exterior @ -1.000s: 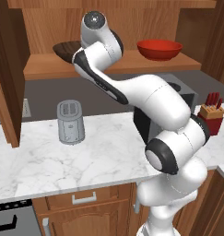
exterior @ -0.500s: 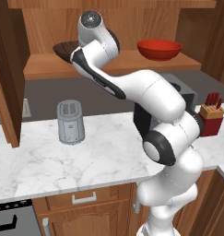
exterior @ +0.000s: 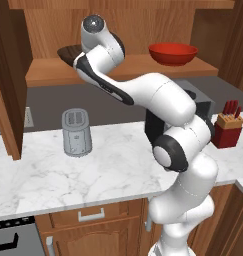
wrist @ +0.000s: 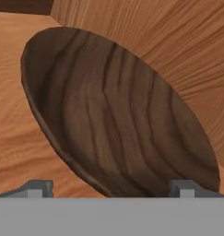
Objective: Move the bowls from the cabinet to the plates on the dining table.
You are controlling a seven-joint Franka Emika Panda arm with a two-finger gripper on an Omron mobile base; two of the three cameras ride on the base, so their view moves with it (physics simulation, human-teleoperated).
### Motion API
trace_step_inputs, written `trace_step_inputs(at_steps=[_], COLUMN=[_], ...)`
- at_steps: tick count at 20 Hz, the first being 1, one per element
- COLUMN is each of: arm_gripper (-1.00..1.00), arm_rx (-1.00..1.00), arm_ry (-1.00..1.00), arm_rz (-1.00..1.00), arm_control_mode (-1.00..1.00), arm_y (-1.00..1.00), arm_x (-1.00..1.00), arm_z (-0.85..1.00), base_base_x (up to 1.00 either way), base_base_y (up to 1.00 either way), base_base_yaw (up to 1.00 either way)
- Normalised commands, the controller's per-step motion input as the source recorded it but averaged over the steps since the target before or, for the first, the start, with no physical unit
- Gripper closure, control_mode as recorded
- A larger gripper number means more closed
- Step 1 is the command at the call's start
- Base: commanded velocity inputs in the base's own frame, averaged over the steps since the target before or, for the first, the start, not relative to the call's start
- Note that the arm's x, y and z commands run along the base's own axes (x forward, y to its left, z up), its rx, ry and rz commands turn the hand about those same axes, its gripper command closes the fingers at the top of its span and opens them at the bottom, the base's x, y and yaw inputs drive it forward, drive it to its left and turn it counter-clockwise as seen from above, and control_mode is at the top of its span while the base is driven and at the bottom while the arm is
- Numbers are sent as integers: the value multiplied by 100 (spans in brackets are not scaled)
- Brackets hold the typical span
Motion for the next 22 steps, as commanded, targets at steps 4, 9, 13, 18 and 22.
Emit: trace_step_inputs(at_steps=[4,9,13,18,22], arm_gripper=[-100,-100,-100,-100,-100], arm_rx=[-2,-2,-1,-2,-5], arm_ry=[5,6,4,3,0], arm_rz=[0,0,0,0,0], arm_control_mode=[-100,-100,-100,-100,-100], arm_y=[11,10,10,7,9], arm_x=[19,17,19,18,11], arm_z=[-13,-15,-12,-20,-44], base_base_x=[0,0,0,0,0], base_base_y=[0,0,0,0,0], base_base_yaw=[0,0,0,0,0])
